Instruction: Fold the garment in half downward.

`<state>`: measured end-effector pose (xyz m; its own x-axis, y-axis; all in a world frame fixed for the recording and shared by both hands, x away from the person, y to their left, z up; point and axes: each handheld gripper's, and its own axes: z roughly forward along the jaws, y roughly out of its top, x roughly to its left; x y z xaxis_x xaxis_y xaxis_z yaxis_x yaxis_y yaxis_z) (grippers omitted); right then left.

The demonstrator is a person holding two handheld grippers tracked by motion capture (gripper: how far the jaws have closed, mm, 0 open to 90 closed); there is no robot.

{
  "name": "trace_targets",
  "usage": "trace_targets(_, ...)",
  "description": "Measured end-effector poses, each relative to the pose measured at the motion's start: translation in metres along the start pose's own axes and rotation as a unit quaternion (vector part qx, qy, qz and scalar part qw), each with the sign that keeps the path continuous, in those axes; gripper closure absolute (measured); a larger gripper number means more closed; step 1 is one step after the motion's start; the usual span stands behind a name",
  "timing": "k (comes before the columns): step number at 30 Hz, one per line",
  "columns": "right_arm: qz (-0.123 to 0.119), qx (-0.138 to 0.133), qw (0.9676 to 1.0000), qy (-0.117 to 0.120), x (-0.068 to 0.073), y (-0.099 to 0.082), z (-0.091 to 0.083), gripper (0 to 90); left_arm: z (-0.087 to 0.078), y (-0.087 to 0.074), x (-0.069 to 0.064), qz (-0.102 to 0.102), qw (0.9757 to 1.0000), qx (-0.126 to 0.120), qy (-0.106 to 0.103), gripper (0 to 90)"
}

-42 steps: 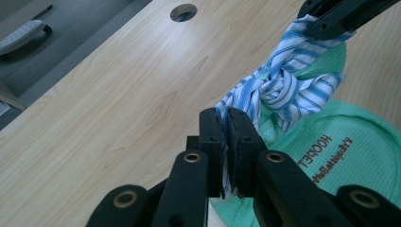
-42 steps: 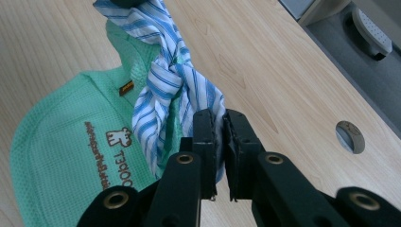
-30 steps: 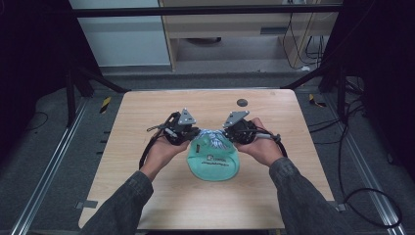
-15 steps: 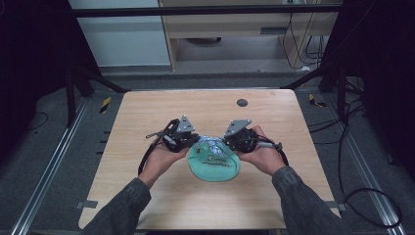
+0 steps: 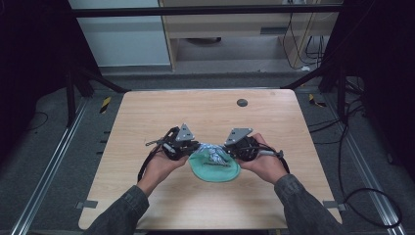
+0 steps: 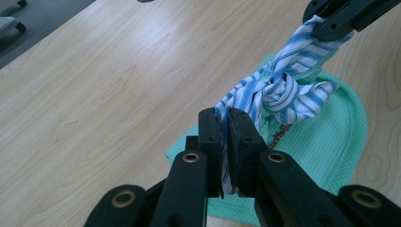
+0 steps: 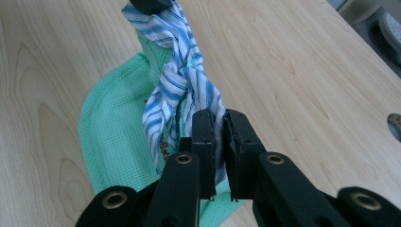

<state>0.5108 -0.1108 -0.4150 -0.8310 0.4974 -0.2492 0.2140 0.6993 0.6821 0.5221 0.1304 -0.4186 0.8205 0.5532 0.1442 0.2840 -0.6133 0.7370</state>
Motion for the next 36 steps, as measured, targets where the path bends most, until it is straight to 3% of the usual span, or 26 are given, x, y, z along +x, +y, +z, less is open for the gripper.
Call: trace_targets(36, -0.005, 0.008, 0.9997, 0.023, 0.021, -0.015, 0.000, 80.9, 0.004, -0.023, -0.019, 0.007, 0.9997, 0.004, -0.025, 83.5)
